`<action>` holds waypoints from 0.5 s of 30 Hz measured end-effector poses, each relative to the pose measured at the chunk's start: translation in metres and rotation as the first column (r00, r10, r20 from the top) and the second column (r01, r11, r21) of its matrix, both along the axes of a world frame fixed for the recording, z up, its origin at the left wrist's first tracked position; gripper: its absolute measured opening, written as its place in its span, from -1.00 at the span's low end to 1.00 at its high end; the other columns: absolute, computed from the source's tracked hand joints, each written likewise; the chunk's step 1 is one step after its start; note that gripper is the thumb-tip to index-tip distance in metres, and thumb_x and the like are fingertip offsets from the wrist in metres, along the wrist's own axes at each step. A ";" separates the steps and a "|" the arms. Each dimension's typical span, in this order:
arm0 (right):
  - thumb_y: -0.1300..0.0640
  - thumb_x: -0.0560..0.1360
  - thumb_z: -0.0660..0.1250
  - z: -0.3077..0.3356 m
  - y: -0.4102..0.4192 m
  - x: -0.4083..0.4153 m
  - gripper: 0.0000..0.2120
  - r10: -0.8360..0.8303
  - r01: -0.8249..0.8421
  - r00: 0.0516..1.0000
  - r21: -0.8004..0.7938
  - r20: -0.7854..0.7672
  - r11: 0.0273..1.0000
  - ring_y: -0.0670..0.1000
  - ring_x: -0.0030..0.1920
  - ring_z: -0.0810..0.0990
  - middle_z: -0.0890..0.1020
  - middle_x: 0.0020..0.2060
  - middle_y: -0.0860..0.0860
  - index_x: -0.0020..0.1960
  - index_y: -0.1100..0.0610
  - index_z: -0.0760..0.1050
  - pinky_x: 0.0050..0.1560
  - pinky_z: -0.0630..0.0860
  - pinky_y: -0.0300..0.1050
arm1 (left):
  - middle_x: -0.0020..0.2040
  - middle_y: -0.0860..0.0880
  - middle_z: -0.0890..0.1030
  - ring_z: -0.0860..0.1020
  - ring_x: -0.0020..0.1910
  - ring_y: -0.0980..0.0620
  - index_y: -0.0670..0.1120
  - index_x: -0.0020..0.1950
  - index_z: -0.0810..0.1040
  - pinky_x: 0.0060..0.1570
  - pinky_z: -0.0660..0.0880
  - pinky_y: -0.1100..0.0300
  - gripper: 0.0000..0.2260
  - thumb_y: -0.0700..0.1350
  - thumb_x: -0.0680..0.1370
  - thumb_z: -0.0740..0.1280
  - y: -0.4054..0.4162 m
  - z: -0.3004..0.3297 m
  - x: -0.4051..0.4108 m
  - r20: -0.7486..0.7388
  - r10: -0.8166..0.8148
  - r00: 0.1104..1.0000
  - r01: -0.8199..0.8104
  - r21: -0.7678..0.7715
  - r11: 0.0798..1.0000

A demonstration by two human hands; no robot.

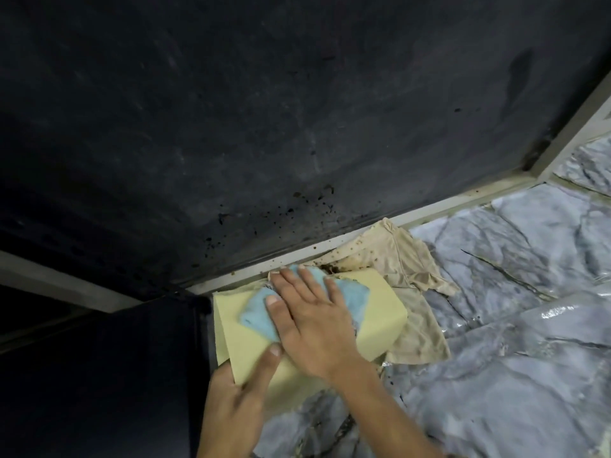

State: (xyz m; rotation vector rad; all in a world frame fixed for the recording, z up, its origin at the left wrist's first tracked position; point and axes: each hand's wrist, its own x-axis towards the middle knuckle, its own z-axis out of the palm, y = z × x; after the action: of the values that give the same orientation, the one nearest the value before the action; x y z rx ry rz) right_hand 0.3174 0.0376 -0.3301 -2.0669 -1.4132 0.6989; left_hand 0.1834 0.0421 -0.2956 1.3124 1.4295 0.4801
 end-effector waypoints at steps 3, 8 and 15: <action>-0.37 0.53 -0.14 -0.031 -0.020 0.043 -0.43 -0.161 0.161 0.987 -0.041 -0.005 0.986 -0.15 0.55 -0.08 0.10 0.53 -0.31 0.51 -0.28 0.10 0.52 -0.19 0.05 | -0.12 0.06 0.82 0.76 -0.09 0.11 -0.07 -0.01 0.77 -0.13 0.56 0.21 -0.90 -0.11 0.52 0.48 0.002 0.003 0.002 0.000 0.013 1.000 -0.013 -0.012 1.000; -0.35 0.54 -0.15 -0.048 -0.038 0.082 -0.44 -0.327 0.313 0.944 -0.222 -0.031 0.923 -0.10 0.56 -0.17 0.02 0.55 -0.29 0.52 -0.29 0.03 0.52 -0.22 0.10 | -0.17 0.21 0.77 0.70 -0.10 0.12 -0.05 -0.07 0.73 -0.23 0.50 0.27 -0.86 0.01 0.50 0.49 0.005 0.006 0.014 -0.037 -0.019 0.999 0.018 -0.028 0.999; -0.34 0.56 -0.14 -0.032 -0.027 0.051 -0.49 -0.088 0.093 0.991 0.042 -0.099 0.995 -0.21 0.54 -0.09 0.11 0.52 -0.35 0.50 -0.32 0.07 0.51 -0.21 -0.03 | -0.14 0.14 0.79 0.72 -0.14 0.16 -0.02 -0.04 0.75 -0.18 0.52 0.24 -0.88 -0.01 0.51 0.49 0.002 0.008 0.016 -0.044 -0.054 0.998 0.054 0.010 0.998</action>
State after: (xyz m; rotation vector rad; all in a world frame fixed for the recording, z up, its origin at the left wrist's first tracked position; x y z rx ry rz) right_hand 0.3688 0.0103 -0.3618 -2.0193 -1.2622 0.7125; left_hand 0.1997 0.0441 -0.2872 1.3745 1.4249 0.4270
